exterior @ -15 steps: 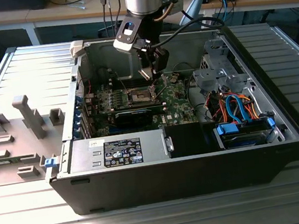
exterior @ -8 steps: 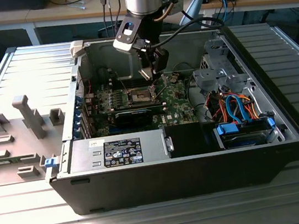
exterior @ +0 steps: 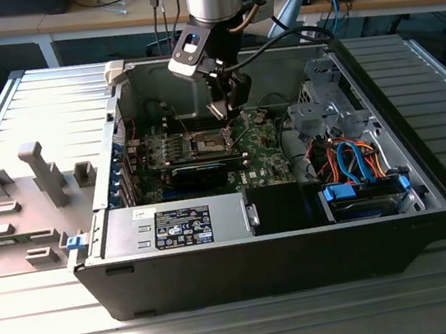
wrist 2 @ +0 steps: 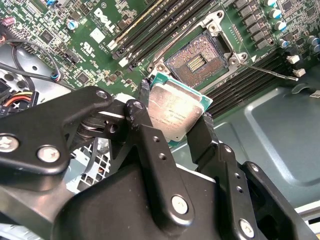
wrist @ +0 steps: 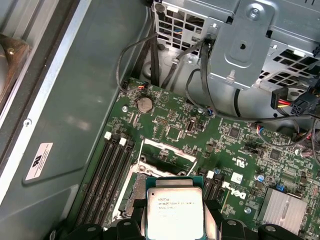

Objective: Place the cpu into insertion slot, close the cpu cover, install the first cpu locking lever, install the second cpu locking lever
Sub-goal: 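Place the cpu into insertion slot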

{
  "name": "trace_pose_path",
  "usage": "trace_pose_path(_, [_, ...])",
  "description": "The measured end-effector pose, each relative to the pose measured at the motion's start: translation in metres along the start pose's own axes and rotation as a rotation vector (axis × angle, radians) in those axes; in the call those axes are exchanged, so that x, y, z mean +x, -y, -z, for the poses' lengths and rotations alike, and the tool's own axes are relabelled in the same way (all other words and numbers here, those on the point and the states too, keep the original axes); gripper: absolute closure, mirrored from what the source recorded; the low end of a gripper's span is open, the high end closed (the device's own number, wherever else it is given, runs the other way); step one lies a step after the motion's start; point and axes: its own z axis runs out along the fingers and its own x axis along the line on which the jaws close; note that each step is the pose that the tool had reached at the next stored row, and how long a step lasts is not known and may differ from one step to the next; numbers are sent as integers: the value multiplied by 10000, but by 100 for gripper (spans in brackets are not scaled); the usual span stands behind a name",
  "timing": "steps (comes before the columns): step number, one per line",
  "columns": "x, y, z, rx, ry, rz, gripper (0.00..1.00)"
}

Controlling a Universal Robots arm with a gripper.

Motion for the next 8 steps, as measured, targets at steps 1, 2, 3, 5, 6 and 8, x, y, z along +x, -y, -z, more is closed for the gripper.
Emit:
trace_pose_path(1, [0,0,0,0,0,-8,45])
trace_pose_path(2, [0,0,0,0,1,-17,45])
trace_pose_path(3, [0,0,-1,0,2,-31,45])
trace_pose_path(5, [0,0,-1,0,4,-60,45])
trace_pose_path(6, [0,0,-1,-1,5,-69,45])
trace_pose_path(8, [0,0,-2,-1,6,-89,45])
